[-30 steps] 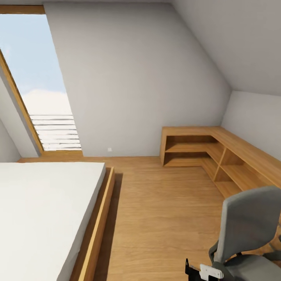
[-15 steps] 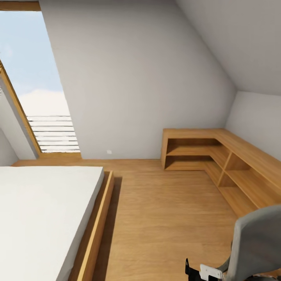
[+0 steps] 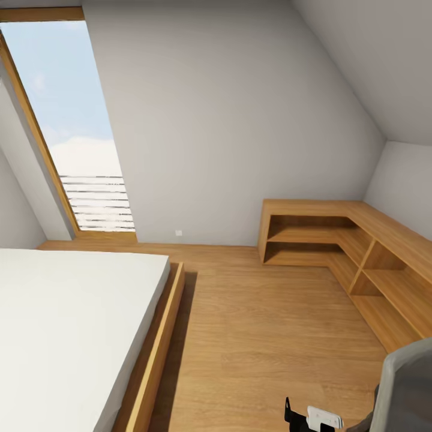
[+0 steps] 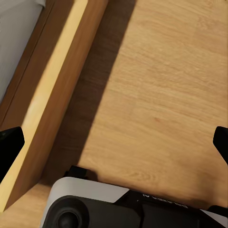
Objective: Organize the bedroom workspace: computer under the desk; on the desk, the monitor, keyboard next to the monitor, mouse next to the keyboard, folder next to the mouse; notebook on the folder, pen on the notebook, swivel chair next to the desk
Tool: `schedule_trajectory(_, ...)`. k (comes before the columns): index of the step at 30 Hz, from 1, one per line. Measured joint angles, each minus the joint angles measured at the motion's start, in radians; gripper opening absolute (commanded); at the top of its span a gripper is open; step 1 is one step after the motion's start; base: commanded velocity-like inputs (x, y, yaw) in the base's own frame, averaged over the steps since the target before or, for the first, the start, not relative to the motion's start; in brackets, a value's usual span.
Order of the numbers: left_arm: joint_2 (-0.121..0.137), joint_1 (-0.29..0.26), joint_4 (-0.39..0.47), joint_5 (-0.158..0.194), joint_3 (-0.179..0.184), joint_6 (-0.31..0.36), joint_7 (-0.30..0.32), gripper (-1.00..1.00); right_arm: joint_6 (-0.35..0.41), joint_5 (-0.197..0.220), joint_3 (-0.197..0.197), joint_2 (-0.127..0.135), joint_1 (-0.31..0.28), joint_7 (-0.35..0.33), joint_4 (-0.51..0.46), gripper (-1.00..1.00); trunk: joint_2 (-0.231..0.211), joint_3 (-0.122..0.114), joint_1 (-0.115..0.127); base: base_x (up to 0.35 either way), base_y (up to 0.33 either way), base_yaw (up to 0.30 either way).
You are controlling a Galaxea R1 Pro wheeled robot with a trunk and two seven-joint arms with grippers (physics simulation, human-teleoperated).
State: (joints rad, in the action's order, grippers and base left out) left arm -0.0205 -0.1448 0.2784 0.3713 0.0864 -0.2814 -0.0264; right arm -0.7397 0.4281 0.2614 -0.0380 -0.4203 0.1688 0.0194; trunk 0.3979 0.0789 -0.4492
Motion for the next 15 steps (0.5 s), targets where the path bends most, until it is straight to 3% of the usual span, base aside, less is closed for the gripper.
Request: schedule_trajectory(15, 0.0, 0.0, 0.0, 0.0, 0.0, 0.0, 0.001, 1.0, 0.0, 0.0, 0.0, 0.0, 0.0, 0.0, 0.0, 1.0, 0.0, 0.0, 0.0, 0.301, 0.0, 0.003)
